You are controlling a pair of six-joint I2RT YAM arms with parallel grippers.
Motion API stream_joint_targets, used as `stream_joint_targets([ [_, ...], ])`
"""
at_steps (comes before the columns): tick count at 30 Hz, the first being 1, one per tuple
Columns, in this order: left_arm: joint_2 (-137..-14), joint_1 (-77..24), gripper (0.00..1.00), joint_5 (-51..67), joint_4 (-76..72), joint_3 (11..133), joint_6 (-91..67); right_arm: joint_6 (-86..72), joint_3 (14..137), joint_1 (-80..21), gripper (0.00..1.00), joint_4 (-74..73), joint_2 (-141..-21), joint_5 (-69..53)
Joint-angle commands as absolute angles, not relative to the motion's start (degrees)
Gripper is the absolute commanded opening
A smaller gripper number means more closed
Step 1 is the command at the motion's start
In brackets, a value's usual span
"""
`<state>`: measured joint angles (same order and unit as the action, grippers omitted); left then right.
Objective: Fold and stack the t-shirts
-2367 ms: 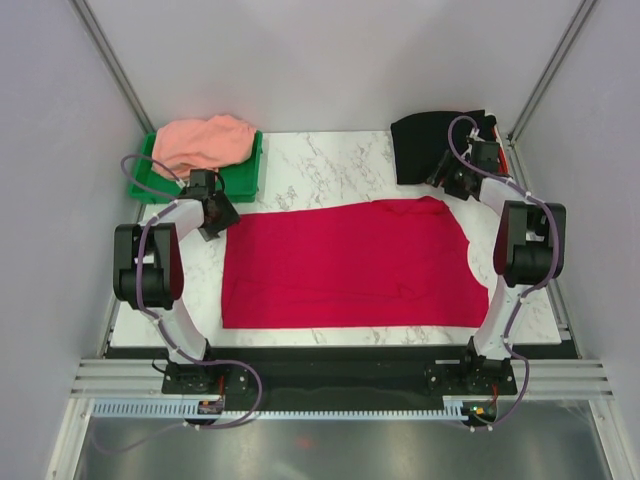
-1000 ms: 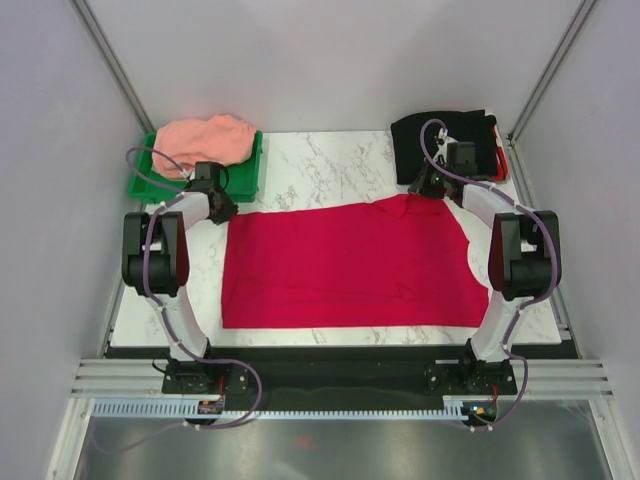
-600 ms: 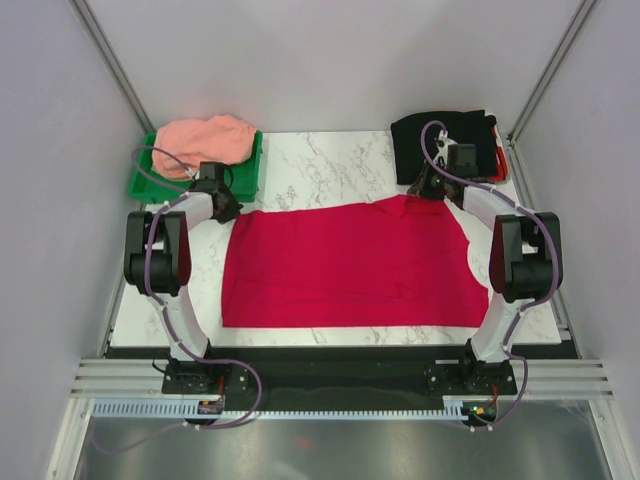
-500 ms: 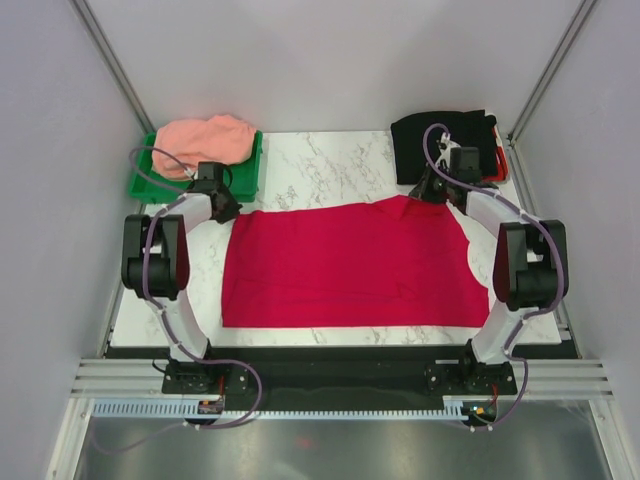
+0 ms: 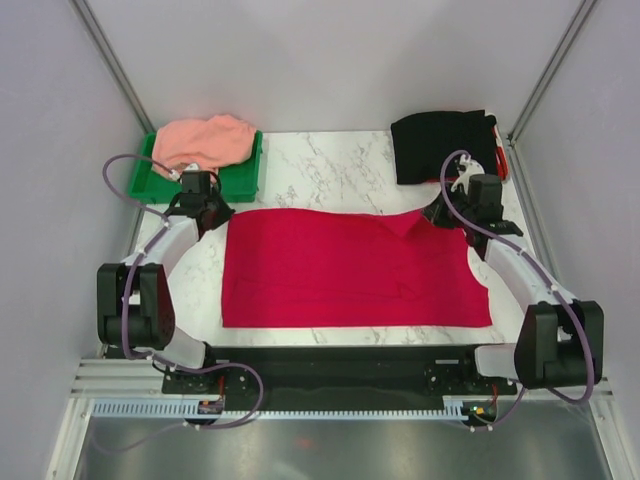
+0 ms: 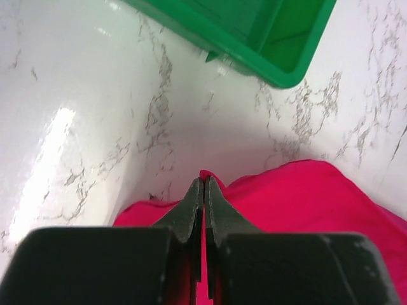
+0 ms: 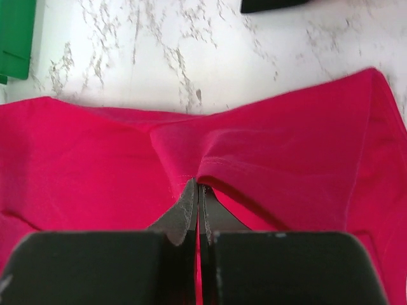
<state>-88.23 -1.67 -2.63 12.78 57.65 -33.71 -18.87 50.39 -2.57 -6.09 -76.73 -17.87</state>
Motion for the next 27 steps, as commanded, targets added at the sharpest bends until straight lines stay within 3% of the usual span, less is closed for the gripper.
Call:
stream_joint_targets([
  [1, -84.64, -1.85, 0.02, -2.90, 12.13, 54.15, -34.80, -21.17, 46.60, -2.81, 0.00, -7.29, -70.33, -13.46],
  [19, -78.49, -1.67, 0.02, -8.87, 13.97, 49.13, -34.01, -30.23, 32.70, -2.81, 0.00, -20.82, -44.04, -5.99],
  [21, -77.79, -1.67, 0.06, -10.63, 16.16, 48.87, -34.71, -35.47, 31.12, -2.81, 0.00, -25.56, -39.40, -1.43],
  [22, -77.17, -1.67, 0.28, -11.94, 16.78, 48.35, -36.63, -37.86, 30.33, -2.81, 0.07, -27.14, -36.76, 4.16],
  [23, -75.17, -1.23, 0.55, -13.17, 16.87, 46.34, -37.61, -39.88, 28.23, -2.81, 0.59, -27.94, -30.82, 4.57],
  [24, -74.02, -0.88, 0.75, -12.92, 15.13, 45.10, -38.23, -41.99, 27.60, -2.81, 0.80, -27.78, -28.59, 4.40],
  [25, -73.05, -0.62, 0.95, -12.57, 14.33, 43.87, -38.84, -42.71, 27.42, -3.07, 0.93, -27.86, -27.96, 3.79],
  [27, -71.28, -0.26, 1.00, -12.48, 13.89, 42.37, -38.94, -42.89, 27.68, -3.16, 0.98, -27.51, -30.84, 3.43],
])
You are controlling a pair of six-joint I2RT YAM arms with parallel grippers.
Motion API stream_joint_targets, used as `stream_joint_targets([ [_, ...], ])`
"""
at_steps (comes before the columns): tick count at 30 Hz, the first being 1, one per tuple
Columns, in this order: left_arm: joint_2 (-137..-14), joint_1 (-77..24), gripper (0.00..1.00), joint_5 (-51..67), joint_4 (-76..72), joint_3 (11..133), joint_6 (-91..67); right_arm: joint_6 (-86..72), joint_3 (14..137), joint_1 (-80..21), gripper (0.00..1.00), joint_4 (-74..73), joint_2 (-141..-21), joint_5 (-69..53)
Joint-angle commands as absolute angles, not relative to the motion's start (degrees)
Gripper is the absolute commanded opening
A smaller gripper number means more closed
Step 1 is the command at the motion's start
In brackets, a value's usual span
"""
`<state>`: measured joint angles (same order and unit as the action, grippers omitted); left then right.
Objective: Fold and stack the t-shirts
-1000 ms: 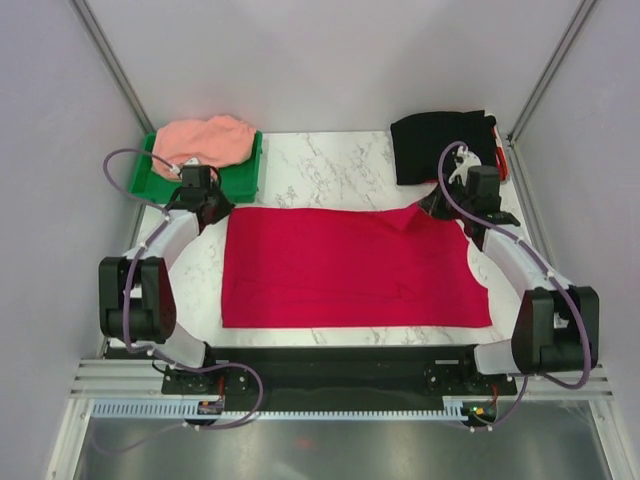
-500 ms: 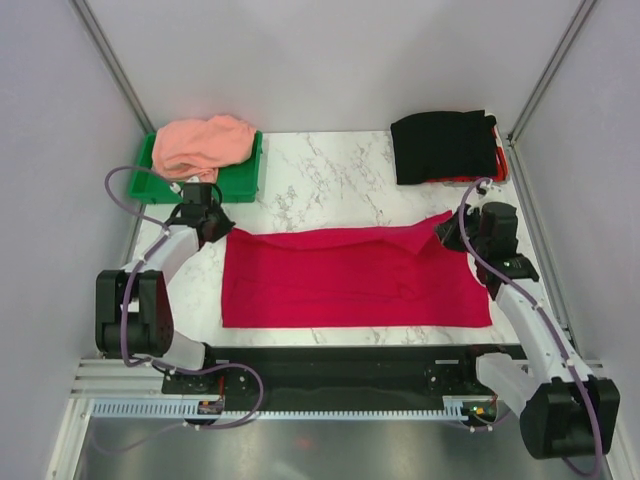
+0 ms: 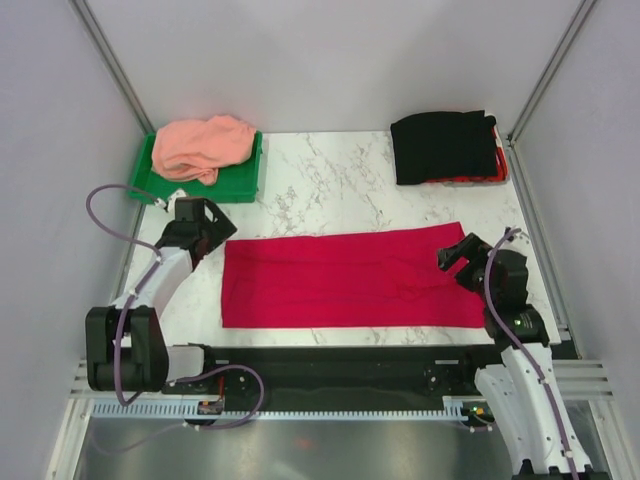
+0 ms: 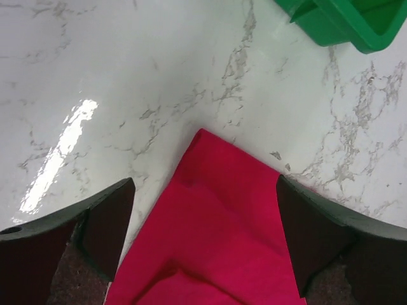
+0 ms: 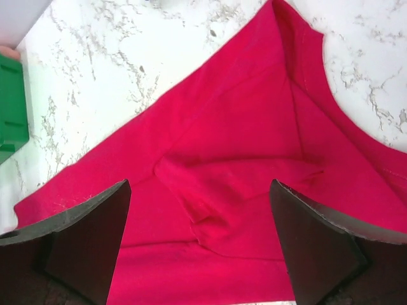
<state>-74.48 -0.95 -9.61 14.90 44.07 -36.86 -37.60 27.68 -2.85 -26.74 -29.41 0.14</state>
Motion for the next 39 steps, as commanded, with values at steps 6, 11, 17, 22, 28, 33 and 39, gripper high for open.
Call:
stream_joint_targets([
  [6, -69.70, -0.26, 0.95, -10.82, 14.41, 45.00, -36.83, -43.68, 27.60, -3.16, 0.98, -25.15, -35.32, 0.71],
  [11, -70.92, -6.92, 0.91, -9.04, 13.62, 46.75, -32.88, -42.72, 26.80, -4.39, 0.96, -17.94, -49.81, -3.25],
  [17, -81.89, -17.48, 0.90, -2.91, 15.19, 50.80, -27.60, -43.67, 31.81, -7.11, 0.97, -16.61, -69.85, -0.88],
  [22, -90.25, -19.86, 0.87, -0.36, 19.59, 52.82, -28.47, -43.77, 36.82, -12.29, 0.96, -16.26, -85.31, -1.15],
  [28, -94.75, -20.13, 0.78, 2.19, 25.82, 51.25, -30.67, -43.25, 49.90, -13.44, 0.96, -16.26, -99.10, -0.35],
  [33, -84.75, -21.62, 0.78, 6.50, 26.72, 42.38, -39.52, -40.96, 72.47, -18.01, 0.96, -20.29, -115.72, -3.50],
  [39, -71.73, -23.99, 0.78, 13.00, 24.61, 32.35, -46.39, -40.16, 101.83, -26.71, 0.96, -27.85, -136.21, -7.03],
])
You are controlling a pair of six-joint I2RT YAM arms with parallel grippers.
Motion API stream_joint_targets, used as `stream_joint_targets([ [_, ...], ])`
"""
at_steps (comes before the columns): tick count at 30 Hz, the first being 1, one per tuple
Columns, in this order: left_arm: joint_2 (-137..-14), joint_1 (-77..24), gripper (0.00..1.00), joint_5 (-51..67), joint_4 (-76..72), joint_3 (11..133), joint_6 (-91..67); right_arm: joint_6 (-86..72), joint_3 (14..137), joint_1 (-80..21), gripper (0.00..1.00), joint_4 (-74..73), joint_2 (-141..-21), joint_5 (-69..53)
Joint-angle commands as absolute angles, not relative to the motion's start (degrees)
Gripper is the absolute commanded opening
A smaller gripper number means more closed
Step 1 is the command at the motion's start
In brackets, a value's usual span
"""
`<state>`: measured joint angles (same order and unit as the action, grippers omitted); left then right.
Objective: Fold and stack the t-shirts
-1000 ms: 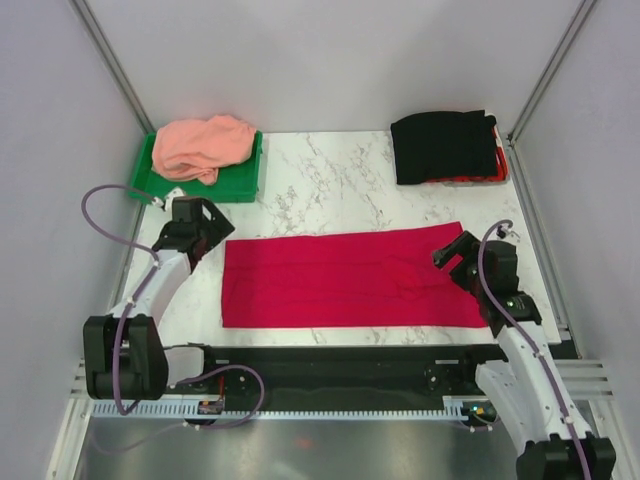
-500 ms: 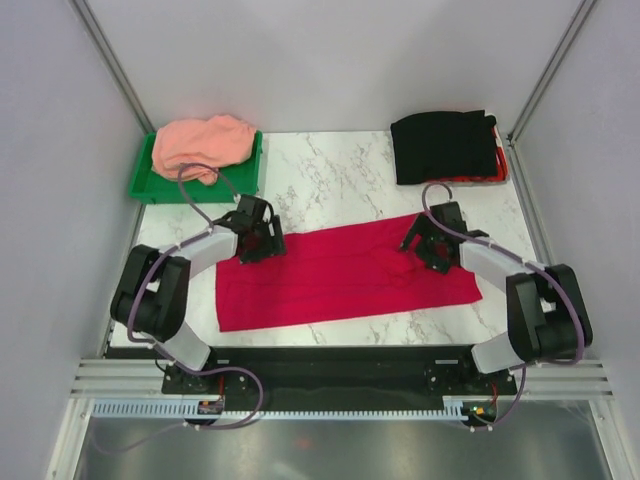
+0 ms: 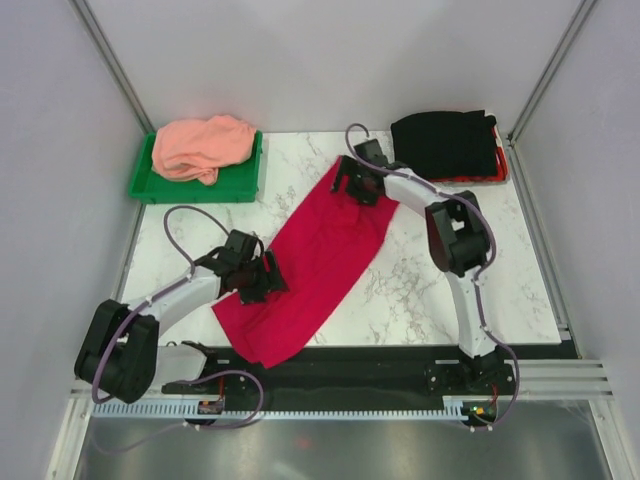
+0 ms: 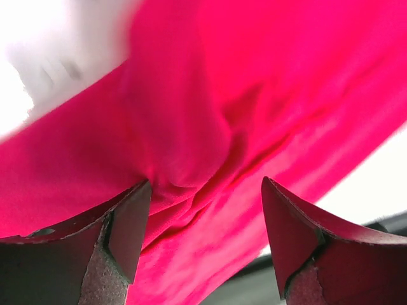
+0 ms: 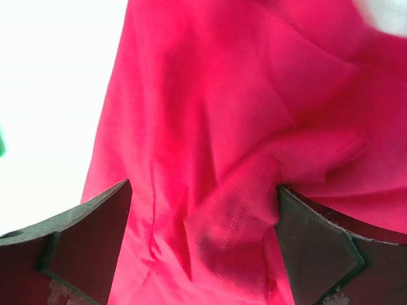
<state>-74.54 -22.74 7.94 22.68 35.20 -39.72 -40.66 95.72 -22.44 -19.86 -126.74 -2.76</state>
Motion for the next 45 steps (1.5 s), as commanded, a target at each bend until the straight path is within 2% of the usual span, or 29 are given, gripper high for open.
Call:
stream_joint_targets([
  [1, -70.85, -24.95, 0.78, 14.23, 24.52, 30.95, -47.28, -40.34, 108.48, -27.24, 0.95, -29.95, -140.23, -7.12],
  [7, -65.74, -30.40, 0.79, 18.10, 18.56, 27.69, -56.68, -42.27, 128.01, -25.15, 0.96, -31.47, -151.67, -6.76],
  [13, -73.54, -37.25, 0.79, 20.13, 9.15, 33.11, -64.33, -40.17, 144.47, -22.77, 0.98, -23.76, -162.93, -5.89],
  [19, -86.55, -41.57, 0.80, 20.83, 7.29, 45.33, -65.04, -44.47, 148.27, -18.99, 0.98, -11.00, -168.57, -7.03],
  [26, -89.74, -41.75, 0.80, 20.13, 7.56, 50.62, -64.60, -44.38, 146.95, -17.84, 0.98, -0.44, -167.08, -9.92],
  [30, -84.74, -43.76, 0.79, 17.50, 10.44, 54.22, -63.46, -41.06, 144.59, -18.54, 0.98, 2.11, -161.57, -15.20],
  [34, -75.61, -45.44, 0.80, 7.57, 17.92, 55.90, -60.56, -36.92, 142.12, -18.98, 0.98, -2.09, -153.04, -15.82],
  [37, -68.57, -45.35, 0.81, 3.09, 23.63, 55.72, -58.98, -33.93, 138.70, -19.07, 0.98, -7.37, -145.13, -13.46],
  [41, -62.06, -45.26, 0.82, -1.84, 29.26, 53.89, -55.47, -29.72, 131.85, -19.42, 0.98, -20.70, -132.50, -3.19],
  [43, -59.16, -45.18, 0.82, -3.60, 32.76, 52.65, -54.06, -27.87, 124.92, -19.86, 0.98, -25.90, -127.47, -0.37],
  [44, -58.19, -45.18, 0.82, -4.39, 34.00, 51.95, -53.70, -27.95, 121.06, -20.30, 0.98, -28.80, -121.35, 1.91],
  [45, -57.23, -45.09, 0.82, -5.96, 34.62, 50.12, -53.27, -28.21, 111.80, -21.26, 0.98, -29.61, -117.90, 4.02],
])
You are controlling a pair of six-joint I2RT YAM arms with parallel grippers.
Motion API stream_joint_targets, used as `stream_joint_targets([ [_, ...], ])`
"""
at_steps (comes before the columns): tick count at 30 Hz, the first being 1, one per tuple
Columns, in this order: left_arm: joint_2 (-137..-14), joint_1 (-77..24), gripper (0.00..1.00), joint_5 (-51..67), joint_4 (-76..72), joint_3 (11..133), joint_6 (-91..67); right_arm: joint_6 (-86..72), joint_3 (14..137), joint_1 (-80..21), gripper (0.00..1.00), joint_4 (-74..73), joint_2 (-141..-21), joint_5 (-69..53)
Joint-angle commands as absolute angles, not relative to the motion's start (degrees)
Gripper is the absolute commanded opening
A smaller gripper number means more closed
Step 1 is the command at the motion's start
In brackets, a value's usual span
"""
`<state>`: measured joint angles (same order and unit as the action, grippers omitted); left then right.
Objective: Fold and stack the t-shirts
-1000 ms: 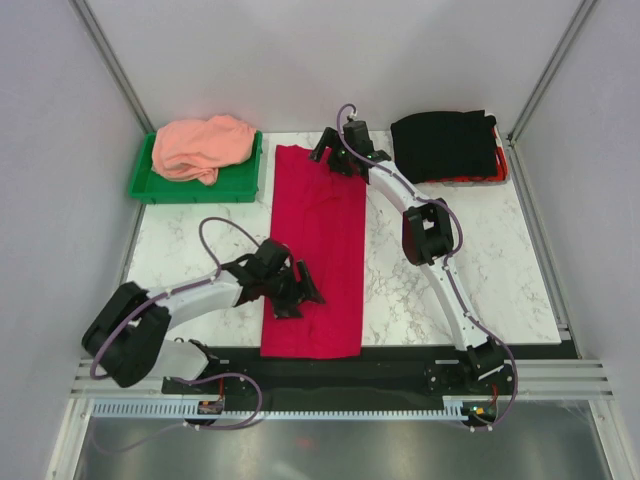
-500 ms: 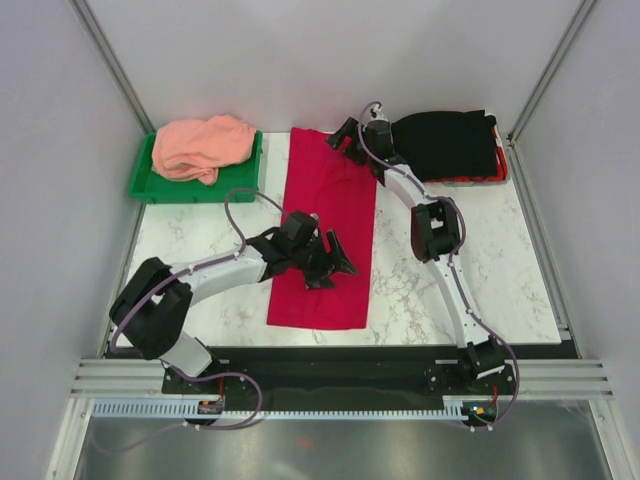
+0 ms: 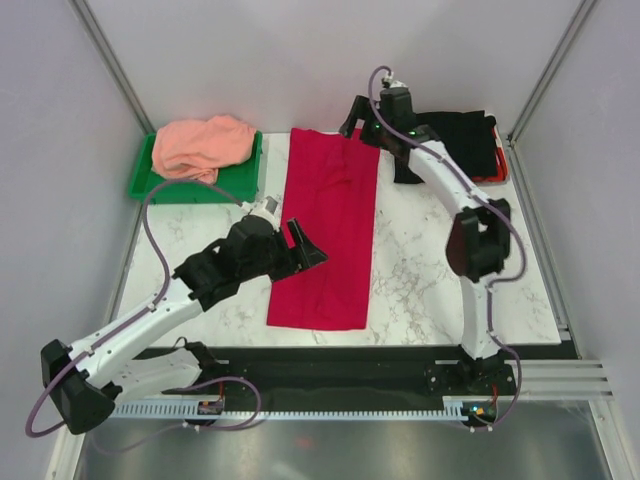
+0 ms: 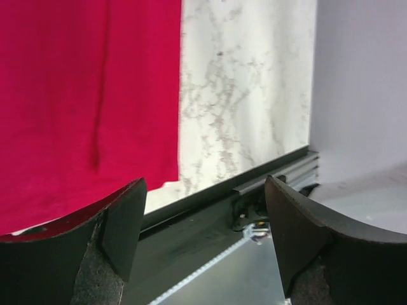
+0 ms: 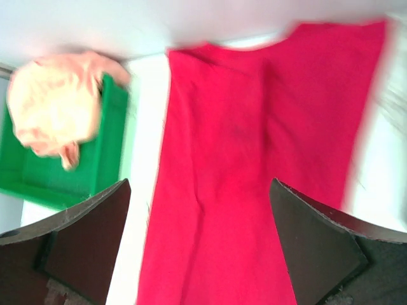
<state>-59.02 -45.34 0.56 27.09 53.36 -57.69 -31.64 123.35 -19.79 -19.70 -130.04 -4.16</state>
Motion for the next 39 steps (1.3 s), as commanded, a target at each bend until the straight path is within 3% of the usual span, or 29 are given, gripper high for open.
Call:
stream_joint_targets([
  [1, -54.87, -45.09, 0.82, -6.85, 35.67, 48.97, -52.48, -28.82, 106.58, -22.05, 0.98, -30.14, -114.47, 5.17],
  [9, -45.89, -40.00, 0.84, -12.04, 37.09, 36.31, -48.69, -42.69, 55.98, -41.11, 0.97, -28.93, -79.66, 9.85],
  [12, -44.21, -35.26, 0.84, -10.29, 35.86, 32.71, -48.08, -50.76, 44.87, -46.74, 0.92, -23.91, -72.26, 5.89],
  [15, -44.12, -30.07, 0.84, -6.26, 31.84, 28.66, -47.81, -54.66, 40.36, -52.64, 0.90, -23.73, -68.74, 9.83],
  [20, -45.26, -23.83, 0.82, -0.26, 25.50, 21.81, -48.43, -57.04, 36.74, -54.05, 0.89, -21.54, -67.76, 10.90],
  [26, -46.05, -23.20, 0.81, 1.50, 23.47, 19.16, -49.13, -60.37, 26.83, -54.14, 0.85, -9.26, -67.59, 7.30],
  [33, -49.04, -23.12, 0.81, 0.18, 22.06, 18.11, -50.27, -61.70, 23.91, -54.05, 0.79, -3.08, -71.01, 4.83],
  [39, -48.43, -23.20, 0.72, 3.87, 22.06, 16.61, -50.98, -63.63, 22.68, -54.32, 0.68, -3.25, -71.81, 3.95],
])
